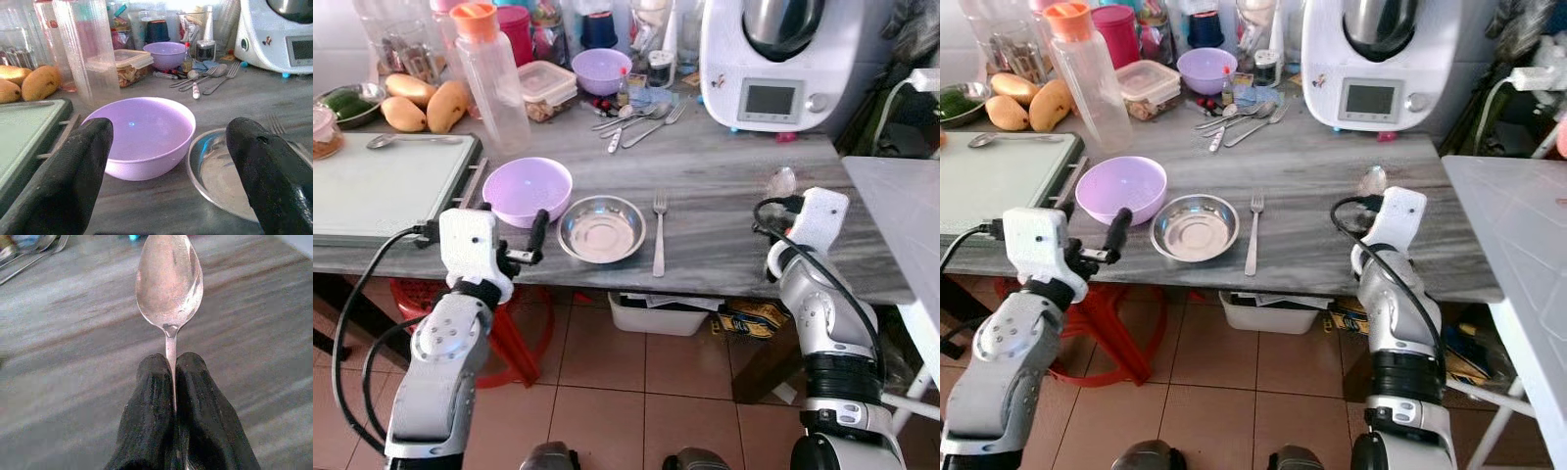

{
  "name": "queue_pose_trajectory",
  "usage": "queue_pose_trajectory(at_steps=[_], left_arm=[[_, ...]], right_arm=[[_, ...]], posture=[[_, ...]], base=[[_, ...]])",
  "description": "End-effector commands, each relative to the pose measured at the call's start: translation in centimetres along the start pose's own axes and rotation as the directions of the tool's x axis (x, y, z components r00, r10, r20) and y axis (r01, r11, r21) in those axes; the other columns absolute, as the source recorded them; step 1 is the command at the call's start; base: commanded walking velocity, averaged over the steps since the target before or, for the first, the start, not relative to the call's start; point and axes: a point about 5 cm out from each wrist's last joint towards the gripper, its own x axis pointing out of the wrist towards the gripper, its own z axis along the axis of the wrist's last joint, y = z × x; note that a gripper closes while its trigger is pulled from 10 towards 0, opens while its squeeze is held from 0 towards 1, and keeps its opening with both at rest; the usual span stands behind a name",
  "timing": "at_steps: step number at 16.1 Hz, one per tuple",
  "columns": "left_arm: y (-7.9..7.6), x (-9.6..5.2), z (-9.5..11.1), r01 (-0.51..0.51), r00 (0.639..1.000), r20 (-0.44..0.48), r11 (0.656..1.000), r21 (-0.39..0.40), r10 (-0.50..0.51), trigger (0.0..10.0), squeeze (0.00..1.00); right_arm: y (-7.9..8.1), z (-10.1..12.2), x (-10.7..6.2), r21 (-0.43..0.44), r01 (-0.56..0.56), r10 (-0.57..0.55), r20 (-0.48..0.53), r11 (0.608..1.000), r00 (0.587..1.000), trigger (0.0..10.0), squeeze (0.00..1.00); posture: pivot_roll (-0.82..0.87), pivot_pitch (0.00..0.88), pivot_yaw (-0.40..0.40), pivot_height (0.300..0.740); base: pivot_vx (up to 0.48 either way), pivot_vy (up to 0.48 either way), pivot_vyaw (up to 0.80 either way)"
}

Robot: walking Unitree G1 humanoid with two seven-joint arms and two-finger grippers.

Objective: Setting the table

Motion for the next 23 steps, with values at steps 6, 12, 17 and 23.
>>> queue_pose_trajectory(at_steps=[6,12,17,23], left_arm=[[0.9,-1.1,-0.9,-0.019,0.999,-0.049,0.999,0.029,0.020,10.0,0.00],[0.3,-1.0,-1.1,0.023,0.998,-0.060,1.000,0.019,-0.022,10.0,0.00],[0.0,-1.0,-1.1,0.032,0.998,-0.061,0.999,0.010,-0.032,10.0,0.00],[-0.2,-0.9,-1.2,0.042,0.997,-0.065,0.999,0.001,-0.042,10.0,0.00]], right_arm=[[3.7,0.6,1.3,0.074,-0.170,0.172,-0.027,0.983,0.985,10.0,0.00],[6.7,-0.4,2.1,0.184,-0.181,0.202,-0.100,0.966,0.974,10.0,0.00],[7.5,-1.8,2.1,0.156,-0.146,0.172,-0.169,0.977,0.971,10.0,0.00],[8.0,-2.2,2.1,0.204,-0.139,0.179,-0.191,0.969,0.965,10.0,0.00]], posture=[[0.03,0.000,0.031,0.740],[0.03,0.000,0.032,0.740],[0.03,0.000,0.025,0.740],[0.02,0.002,0.025,0.740]], base=[[0.000,0.000,0.00],[0.000,0.000,0.00],[0.000,0.000,0.00],[0.000,0.000,0.00]])
